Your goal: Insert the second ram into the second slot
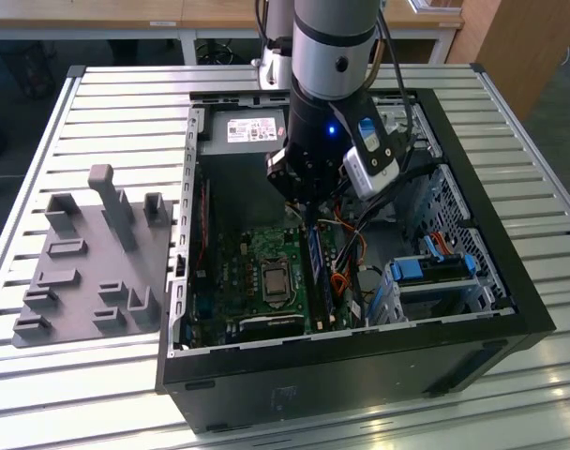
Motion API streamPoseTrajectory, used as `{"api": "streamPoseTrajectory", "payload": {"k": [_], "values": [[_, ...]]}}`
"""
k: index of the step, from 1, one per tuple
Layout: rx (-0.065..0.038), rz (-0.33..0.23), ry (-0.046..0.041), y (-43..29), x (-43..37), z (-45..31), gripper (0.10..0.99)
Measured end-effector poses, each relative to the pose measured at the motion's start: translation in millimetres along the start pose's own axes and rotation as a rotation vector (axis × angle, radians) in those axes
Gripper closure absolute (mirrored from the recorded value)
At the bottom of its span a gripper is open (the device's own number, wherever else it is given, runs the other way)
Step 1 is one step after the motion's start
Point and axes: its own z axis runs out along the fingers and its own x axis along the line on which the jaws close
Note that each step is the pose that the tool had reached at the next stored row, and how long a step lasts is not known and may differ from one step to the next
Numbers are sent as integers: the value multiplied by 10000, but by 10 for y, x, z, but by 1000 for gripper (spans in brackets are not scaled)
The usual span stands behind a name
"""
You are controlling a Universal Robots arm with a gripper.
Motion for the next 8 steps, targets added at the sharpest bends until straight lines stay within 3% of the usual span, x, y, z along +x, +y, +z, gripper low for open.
{"api": "streamPoseTrajectory", "payload": {"k": [8], "values": [[41, 0, 2, -2, 0, 39, 957]]}}
